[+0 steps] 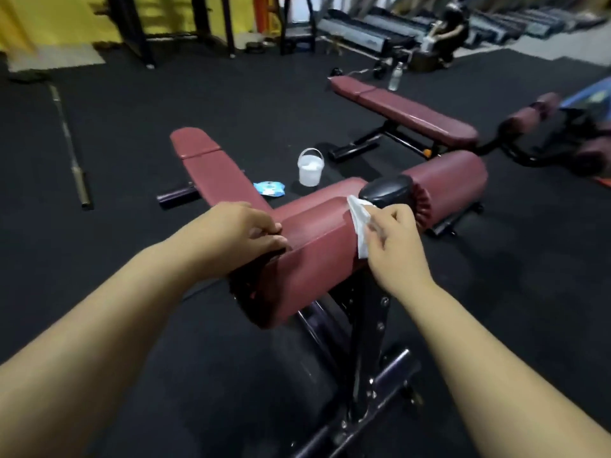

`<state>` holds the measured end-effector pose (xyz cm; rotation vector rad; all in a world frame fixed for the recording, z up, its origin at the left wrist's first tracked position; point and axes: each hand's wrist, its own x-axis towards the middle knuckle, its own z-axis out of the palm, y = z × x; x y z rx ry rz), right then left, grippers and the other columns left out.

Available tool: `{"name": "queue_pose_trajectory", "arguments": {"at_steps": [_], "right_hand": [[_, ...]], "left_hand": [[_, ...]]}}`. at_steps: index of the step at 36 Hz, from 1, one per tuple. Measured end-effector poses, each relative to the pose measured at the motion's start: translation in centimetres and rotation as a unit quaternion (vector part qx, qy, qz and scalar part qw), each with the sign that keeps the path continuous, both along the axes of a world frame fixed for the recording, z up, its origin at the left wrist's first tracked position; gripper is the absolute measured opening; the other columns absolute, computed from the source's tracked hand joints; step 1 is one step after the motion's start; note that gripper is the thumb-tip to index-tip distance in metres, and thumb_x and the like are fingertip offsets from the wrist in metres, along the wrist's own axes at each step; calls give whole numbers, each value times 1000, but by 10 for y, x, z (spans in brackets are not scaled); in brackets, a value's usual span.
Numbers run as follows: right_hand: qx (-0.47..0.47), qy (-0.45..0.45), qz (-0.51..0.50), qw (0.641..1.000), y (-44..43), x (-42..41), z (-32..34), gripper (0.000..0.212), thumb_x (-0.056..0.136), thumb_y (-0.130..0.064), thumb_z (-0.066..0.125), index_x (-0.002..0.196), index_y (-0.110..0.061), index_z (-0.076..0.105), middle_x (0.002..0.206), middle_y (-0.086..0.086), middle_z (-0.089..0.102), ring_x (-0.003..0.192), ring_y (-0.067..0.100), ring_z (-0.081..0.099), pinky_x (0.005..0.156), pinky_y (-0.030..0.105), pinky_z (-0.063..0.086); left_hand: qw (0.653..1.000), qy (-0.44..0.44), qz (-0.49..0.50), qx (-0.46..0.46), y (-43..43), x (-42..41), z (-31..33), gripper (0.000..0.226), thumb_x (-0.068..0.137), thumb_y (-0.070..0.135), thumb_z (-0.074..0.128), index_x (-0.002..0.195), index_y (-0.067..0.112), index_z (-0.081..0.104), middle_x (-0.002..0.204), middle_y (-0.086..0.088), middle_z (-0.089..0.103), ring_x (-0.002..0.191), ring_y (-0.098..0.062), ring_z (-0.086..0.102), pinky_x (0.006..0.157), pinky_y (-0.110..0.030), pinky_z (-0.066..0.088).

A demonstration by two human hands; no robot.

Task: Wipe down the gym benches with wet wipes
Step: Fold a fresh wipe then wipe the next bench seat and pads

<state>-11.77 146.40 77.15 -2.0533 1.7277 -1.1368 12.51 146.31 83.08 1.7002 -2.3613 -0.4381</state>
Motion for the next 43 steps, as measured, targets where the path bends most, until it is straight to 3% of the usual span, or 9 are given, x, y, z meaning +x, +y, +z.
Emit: {"name": "queue_pose_trajectory", "arguments": {"at_steps": [5, 9, 12, 16, 22, 28, 32, 36, 43], "right_hand": [[33, -1, -77, 996, 9, 19, 8, 46, 91, -1, 43, 130, -21, 56, 101, 0, 37, 84, 6, 38, 76, -2, 32], [53, 1, -101, 993, 16, 37, 13, 33, 95, -12, 45, 125, -20, 58, 103, -1, 37, 85, 7, 41, 76, 9, 37], [42, -5, -84, 996, 32, 58, 10, 29, 96, -15, 48, 121, -16, 60, 103, -3, 37, 86, 5, 42, 79, 14, 34], [-15, -26, -10, 1000, 67, 91, -3, 30, 95, -14, 53, 123, -11, 59, 96, -5, 37, 78, -5, 41, 75, 7, 35], [-82, 6, 83, 993, 93, 111, -21, 34, 92, -18, 54, 121, -1, 60, 96, 10, 47, 79, 19, 48, 68, 33, 48], [-86, 11, -52, 995, 55, 75, -17, 29, 86, 2, 55, 113, 1, 65, 89, 10, 44, 78, 9, 40, 74, 6, 33], [-23, 2, -165, 986, 26, 55, -6, 28, 94, -6, 46, 117, -8, 63, 95, 4, 39, 79, 12, 40, 68, 13, 31], [1, -23, -221, 975, 19, 60, -4, 29, 96, -9, 42, 117, -14, 61, 95, 0, 36, 75, 8, 38, 68, 14, 36], [-67, 17, -90, 994, 77, 116, -10, 26, 93, -16, 56, 117, -10, 64, 90, 3, 42, 77, 2, 40, 76, 5, 33]], "left_hand": [[998, 15, -65, -5, 0, 11, -3, 32, 90, 45, 52, 104, 20, 68, 98, -4, 60, 97, -20, 55, 88, -33, 44], [996, 16, -89, -28, 1, 16, -8, 32, 93, 40, 48, 112, 20, 64, 105, -10, 59, 103, -26, 54, 93, -36, 42], [994, 9, -105, -35, 3, 22, -13, 44, 93, 48, 41, 127, 26, 58, 117, -9, 60, 113, -26, 51, 99, -34, 39], [993, 76, -87, -30, 12, 32, -17, 44, 91, 45, 52, 130, 25, 55, 131, 3, 55, 124, -15, 46, 108, -28, 31], [993, 76, -89, -8, 19, 37, -14, 41, 94, 34, 48, 135, 27, 50, 141, 10, 47, 132, -10, 38, 112, -26, 24], [995, 16, -96, 36, 16, 34, -3, 56, 88, 55, 48, 138, 32, 43, 144, 4, 44, 132, -17, 39, 108, -34, 32], [992, -48, -113, 40, 18, 29, 2, 82, 69, 73, 55, 135, 24, 45, 135, 2, 52, 122, -19, 47, 94, -33, 40], [986, -82, -135, 45, 11, 32, -1, 83, 54, 78, 64, 116, 25, 50, 108, 6, 61, 97, -17, 53, 73, -30, 41], [980, 16, -150, 126, -9, 52, -9, 88, 58, 73, 65, 129, 24, 49, 131, 3, 53, 110, -15, 49, 81, -26, 34]]}}
